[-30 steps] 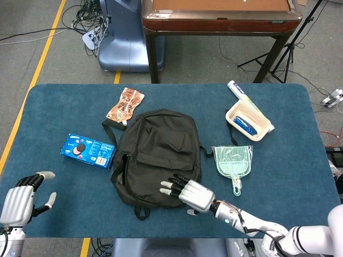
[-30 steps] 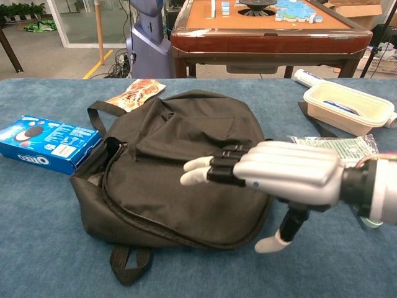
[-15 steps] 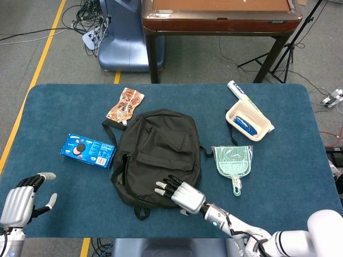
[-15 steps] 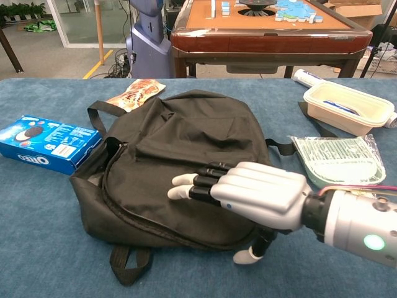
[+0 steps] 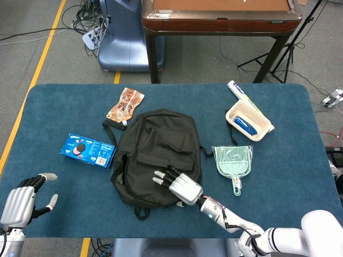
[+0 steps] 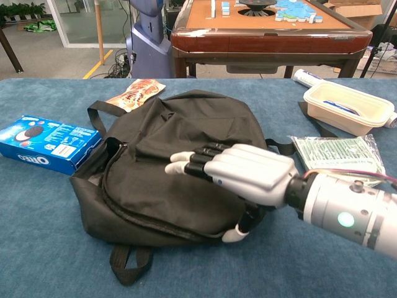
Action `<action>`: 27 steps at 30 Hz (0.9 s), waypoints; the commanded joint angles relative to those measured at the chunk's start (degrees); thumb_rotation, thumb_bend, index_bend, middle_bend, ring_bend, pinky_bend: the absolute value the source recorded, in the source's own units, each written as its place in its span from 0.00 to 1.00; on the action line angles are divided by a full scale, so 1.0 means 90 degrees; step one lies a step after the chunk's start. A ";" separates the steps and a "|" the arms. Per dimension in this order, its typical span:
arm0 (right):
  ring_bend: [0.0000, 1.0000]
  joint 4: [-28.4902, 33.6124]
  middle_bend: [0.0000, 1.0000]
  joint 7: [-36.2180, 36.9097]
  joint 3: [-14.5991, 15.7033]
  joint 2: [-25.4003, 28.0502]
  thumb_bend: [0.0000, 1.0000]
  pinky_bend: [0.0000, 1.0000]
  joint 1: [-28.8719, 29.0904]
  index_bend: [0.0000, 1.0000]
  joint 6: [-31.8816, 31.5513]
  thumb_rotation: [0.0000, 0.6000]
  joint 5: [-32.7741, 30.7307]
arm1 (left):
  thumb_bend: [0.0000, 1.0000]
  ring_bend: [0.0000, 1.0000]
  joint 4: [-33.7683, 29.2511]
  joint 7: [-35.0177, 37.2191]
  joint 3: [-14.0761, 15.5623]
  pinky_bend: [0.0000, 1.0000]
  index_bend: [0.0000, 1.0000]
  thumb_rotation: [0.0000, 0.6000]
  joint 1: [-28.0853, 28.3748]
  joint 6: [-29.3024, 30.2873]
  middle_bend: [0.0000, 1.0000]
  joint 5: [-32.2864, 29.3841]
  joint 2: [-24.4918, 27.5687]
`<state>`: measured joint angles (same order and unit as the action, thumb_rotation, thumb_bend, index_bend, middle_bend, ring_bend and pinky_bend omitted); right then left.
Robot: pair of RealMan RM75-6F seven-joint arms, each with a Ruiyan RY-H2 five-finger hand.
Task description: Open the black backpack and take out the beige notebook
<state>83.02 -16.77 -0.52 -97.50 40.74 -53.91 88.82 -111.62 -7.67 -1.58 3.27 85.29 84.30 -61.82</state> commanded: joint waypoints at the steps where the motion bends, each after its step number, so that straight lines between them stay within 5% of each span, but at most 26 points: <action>1: 0.00 0.0110 0.04 0.0057 -0.0105 0.0110 0.19 0.03 0.0051 0.00 0.0061 1.00 -0.0100 | 0.31 0.30 -0.0008 -0.0020 -0.0002 0.25 0.34 1.00 0.0014 -0.0018 0.30 0.0000 -0.0004; 7: 0.00 0.0269 0.11 0.0049 -0.0259 0.0252 0.31 0.03 0.0183 0.03 0.0285 1.00 -0.0323 | 0.31 0.30 -0.0020 -0.0074 -0.0012 0.25 0.34 1.00 0.0016 -0.0021 0.30 -0.0054 -0.0014; 17: 0.03 0.0473 0.28 0.0057 -0.0298 0.0330 0.68 0.03 0.0394 0.40 0.0691 1.00 -0.0580 | 0.31 0.30 -0.0024 -0.0059 -0.0051 0.25 0.34 1.00 0.0030 -0.0028 0.30 -0.0128 -0.0015; 21: 0.12 0.0378 0.40 0.0355 -0.0509 0.0244 0.75 0.03 0.0375 0.59 0.0445 1.00 -0.0615 | 0.31 0.30 -0.0017 -0.0024 -0.0108 0.25 0.34 1.00 0.0149 -0.0184 0.30 -0.0149 0.0067; 27: 0.20 0.0349 0.47 0.1023 -0.1127 0.0274 0.75 0.03 0.0454 0.65 0.0351 1.00 -0.1118 | 0.31 0.30 0.0026 0.0066 -0.0295 0.25 0.34 1.00 0.0525 -0.0601 0.30 -0.0137 0.0238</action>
<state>86.35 -8.99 -8.81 -95.11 44.49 -50.30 80.47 -111.57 -7.41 -3.70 7.22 80.66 83.02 -60.12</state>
